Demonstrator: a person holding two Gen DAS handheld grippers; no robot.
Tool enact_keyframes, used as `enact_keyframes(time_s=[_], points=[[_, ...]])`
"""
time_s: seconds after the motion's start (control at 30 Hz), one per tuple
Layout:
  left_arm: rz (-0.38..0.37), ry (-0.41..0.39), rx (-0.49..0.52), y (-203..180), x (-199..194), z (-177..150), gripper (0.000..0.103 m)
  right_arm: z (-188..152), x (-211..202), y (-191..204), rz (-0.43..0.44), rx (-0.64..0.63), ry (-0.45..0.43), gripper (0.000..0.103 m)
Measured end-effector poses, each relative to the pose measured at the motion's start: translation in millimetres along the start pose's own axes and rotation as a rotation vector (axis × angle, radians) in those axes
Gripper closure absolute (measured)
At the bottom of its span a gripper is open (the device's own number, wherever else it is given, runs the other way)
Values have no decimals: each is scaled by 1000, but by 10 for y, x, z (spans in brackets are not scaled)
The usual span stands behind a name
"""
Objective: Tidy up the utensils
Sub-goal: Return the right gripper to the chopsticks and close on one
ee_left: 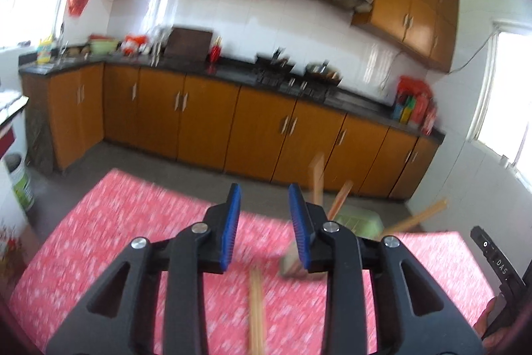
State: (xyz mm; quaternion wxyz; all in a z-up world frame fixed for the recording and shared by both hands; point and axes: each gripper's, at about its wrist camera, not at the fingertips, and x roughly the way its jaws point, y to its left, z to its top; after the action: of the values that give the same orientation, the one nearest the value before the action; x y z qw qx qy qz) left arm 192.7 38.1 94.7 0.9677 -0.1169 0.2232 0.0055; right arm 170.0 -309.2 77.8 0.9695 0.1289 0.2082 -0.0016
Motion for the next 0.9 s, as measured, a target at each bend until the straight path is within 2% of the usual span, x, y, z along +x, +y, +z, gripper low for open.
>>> enact_keyframes(time_s=[0.1,0.2,0.33,0.5,0.63,0.8,0.9], points=[[20,93,17,181,99,-331,72,-372,217,-148,-25,8,139,71],[34,206,41,290,258,-737,72,-846,510,-235,24,40,330,71],[32,307,74,363,382,-1164,72,-1268,710,-128,75,26,458,76],[9,381,76,354,459,-1437,72,-1499,837,105,81,-47,520,77],[1,402,81,325,493,-1514,72,-1500,848,148,50,-85,502,81],[-17,422,91,293,542,-1557,72,-1461,840,117,19,-112,485,81],[-31,438,101,247,569,-1607,72,-1513,840,142,33,-132,501,81]])
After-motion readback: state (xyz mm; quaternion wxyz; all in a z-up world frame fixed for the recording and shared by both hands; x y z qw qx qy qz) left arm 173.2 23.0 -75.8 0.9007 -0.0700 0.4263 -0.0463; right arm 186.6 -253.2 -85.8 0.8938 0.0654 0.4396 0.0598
